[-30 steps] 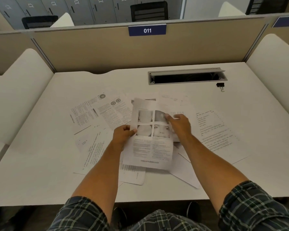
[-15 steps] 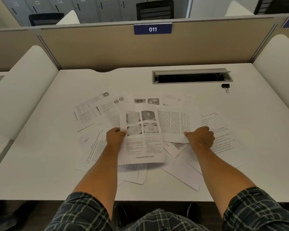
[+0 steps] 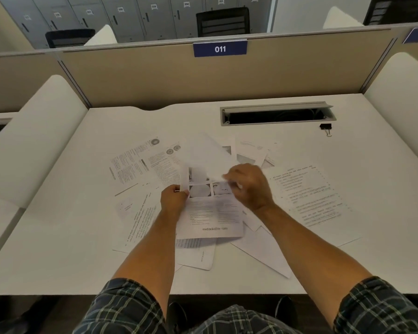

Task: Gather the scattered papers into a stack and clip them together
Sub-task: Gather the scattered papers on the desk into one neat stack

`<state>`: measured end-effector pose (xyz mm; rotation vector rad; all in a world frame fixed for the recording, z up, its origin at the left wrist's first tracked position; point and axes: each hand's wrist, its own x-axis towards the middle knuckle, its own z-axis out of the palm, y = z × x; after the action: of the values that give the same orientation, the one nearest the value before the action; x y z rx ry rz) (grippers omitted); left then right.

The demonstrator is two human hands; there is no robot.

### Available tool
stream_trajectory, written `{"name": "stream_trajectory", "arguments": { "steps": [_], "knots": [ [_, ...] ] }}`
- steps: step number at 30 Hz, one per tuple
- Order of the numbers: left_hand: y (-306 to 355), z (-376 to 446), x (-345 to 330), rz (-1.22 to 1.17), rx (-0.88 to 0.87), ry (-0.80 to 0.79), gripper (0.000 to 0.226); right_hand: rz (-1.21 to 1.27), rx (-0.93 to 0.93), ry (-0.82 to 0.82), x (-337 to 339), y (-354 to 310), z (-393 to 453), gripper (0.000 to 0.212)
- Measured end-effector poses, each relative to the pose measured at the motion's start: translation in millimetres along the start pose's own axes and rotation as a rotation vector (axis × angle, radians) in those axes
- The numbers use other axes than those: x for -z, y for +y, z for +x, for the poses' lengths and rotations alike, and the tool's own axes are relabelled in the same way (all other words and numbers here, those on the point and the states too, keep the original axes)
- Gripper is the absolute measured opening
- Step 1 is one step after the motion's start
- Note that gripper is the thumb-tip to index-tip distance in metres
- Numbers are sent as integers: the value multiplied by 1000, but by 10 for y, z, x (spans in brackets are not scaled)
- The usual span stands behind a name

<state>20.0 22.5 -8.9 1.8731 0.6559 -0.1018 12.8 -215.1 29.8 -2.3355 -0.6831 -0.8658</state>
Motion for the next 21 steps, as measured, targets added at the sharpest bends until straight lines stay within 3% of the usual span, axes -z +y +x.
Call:
{"name": "stream_trajectory", "arguments": {
  "steps": [4,7,9,10,12,15,17,21],
  "knots": [
    [30,-32,6,-266,39,-6,12,38,307,-253,-150,-108,-196,27],
    [-19,14,71,-177,82,-5,29,56,322,-294,-197,-113,-338,31],
    [-37,70,68,-170,91,-32,14,80,253,-218,-202,-110,-356,29],
    [-16,62,80,-74,52,-20,12,94,178,-158,-194,-108,-337,25],
    [4,42,95,24,-11,36,32,152,-83,-5,-171,-119,-240,14],
    [-4,-37,130,-85,-97,59,52,469,-785,287,-103,-126,-3,7],
    [-7,-52,130,-148,-131,69,59,703,-1117,478,-72,-76,108,7],
    [71,-45,64,-144,-136,80,42,1004,-1352,577,-77,-17,130,13]
  ]
}}
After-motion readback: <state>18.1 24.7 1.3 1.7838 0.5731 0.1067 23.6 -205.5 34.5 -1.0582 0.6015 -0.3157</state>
